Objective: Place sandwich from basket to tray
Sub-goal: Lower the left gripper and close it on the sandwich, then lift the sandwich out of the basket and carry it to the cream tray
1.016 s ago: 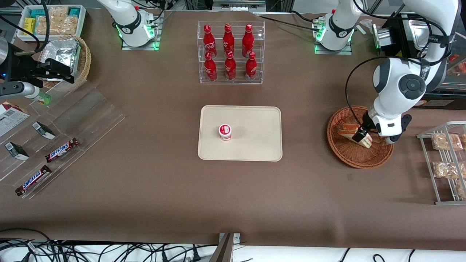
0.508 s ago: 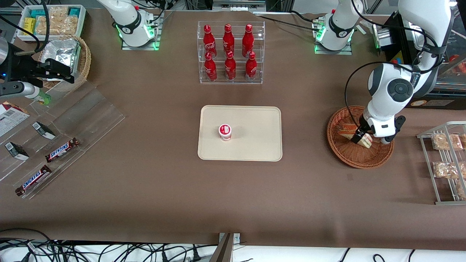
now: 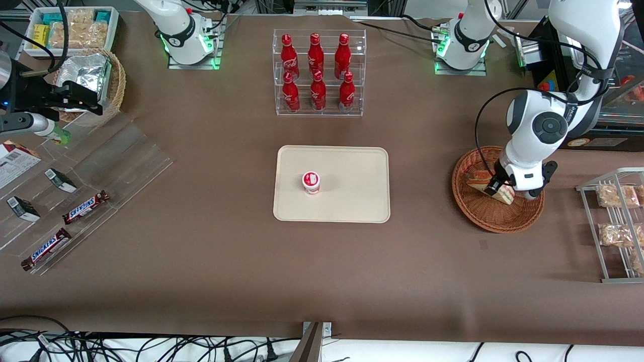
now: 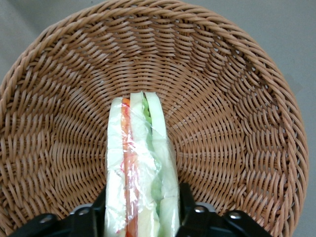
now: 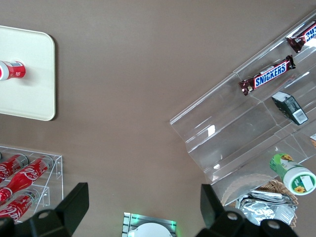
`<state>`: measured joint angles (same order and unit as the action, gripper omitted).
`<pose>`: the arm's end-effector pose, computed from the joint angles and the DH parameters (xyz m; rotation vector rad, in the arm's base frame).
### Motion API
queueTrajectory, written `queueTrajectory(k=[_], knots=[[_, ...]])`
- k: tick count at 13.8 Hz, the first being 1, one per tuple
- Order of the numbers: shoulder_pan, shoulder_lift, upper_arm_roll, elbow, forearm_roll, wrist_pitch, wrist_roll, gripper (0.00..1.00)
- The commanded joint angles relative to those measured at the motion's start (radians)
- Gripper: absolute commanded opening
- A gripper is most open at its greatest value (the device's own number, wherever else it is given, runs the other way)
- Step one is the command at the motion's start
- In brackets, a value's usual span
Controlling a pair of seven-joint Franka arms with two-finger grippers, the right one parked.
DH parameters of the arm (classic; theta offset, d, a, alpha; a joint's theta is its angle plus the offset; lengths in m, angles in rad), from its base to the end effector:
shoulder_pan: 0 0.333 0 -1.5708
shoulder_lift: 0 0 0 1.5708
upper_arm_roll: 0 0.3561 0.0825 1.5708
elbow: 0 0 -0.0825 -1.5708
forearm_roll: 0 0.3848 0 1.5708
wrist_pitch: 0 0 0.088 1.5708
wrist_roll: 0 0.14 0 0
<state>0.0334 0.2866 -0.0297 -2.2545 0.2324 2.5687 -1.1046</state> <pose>0.5572 0.0024 0.2430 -2.7368 -1.3489 -0.1328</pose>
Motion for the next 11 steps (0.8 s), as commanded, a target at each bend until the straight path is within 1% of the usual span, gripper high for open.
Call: queueTrajectory(k=[1, 2, 3, 4, 6, 8, 9, 11], knots=[[0.007, -0.004, -0.001, -0.005, 0.033, 0.013, -0.020, 0.06], [0.007, -0.006, -0.001, -0.002, 0.033, 0.013, -0.015, 0.06], [0.007, -0.006, -0.003, -0.002, 0.048, 0.011, -0.015, 0.06], [0.007, -0.007, -0.003, -0.002, 0.057, 0.011, -0.015, 0.00], [0.007, -0.014, -0.006, 0.003, 0.057, -0.002, -0.011, 0.00], [0.007, -0.052, -0.010, 0.019, 0.057, -0.045, 0.015, 0.00], [0.007, -0.069, -0.015, 0.048, 0.053, -0.117, 0.057, 0.00], [0.007, -0.081, -0.041, 0.155, 0.033, -0.301, 0.135, 0.00]])
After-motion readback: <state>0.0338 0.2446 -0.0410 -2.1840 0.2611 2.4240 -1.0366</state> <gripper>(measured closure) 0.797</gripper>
